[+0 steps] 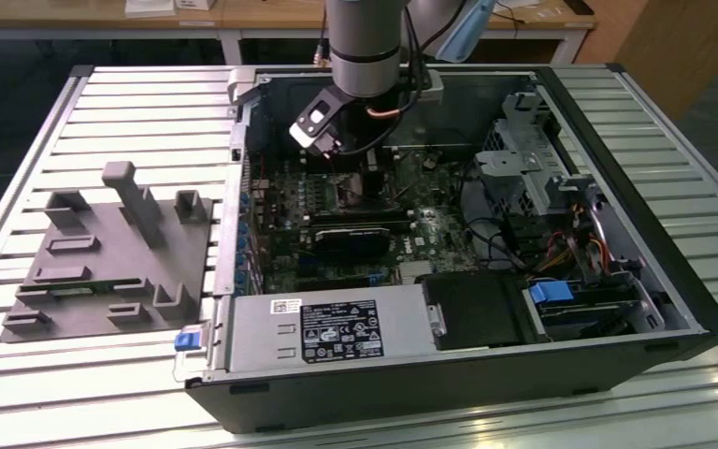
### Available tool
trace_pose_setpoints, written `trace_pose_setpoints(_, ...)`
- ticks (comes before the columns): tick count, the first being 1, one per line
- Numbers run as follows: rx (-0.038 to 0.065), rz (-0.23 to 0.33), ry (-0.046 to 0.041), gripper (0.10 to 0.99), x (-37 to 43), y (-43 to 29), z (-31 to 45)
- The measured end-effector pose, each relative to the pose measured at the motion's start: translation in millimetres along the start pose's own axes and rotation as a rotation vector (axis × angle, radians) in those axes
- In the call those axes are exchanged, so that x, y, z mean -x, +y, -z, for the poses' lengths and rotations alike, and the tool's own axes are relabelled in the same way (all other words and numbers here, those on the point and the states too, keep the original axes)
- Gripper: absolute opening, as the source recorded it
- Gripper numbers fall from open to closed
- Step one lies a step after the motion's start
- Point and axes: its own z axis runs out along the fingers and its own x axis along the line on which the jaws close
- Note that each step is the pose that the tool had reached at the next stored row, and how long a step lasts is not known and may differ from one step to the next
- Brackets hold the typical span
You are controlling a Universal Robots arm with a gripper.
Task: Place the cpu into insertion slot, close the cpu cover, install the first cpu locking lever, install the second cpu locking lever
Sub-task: 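Place the cpu into insertion slot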
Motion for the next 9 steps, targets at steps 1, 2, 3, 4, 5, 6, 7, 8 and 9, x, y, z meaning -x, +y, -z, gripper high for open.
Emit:
trace_pose_setpoints(1,0.000,0.000,0.0000,0.537,-0.2,-0.2,-0.6)
trace_pose_setpoints(2,0.000,0.000,0.0001,0.537,-0.5,-0.5,-1.1)
trace_pose_setpoints(3,0.000,0.000,0.0000,0.537,-0.7,-0.7,-1.7)
trace_pose_setpoints(4,0.000,0.000,0.0000,0.537,-0.9,-0.9,-2.3)
trace_pose_setpoints(5,0.000,0.000,0.0001,0.537,-1.2,-1.1,-2.9)
trace_pose_setpoints(6,0.000,0.001,0.0002,0.537,-1.5,-1.3,-3.4)
trace_pose_setpoints(7,0.000,0.003,0.0002,0.537,-1.7,-1.6,-4.0)
trace_pose_setpoints(8,0.000,0.005,0.0006,0.537,-2.3,-2.0,-5.0)
trace_pose_setpoints(9,0.000,0.007,0.0011,0.537,-2.5,-2.6,-5.7)
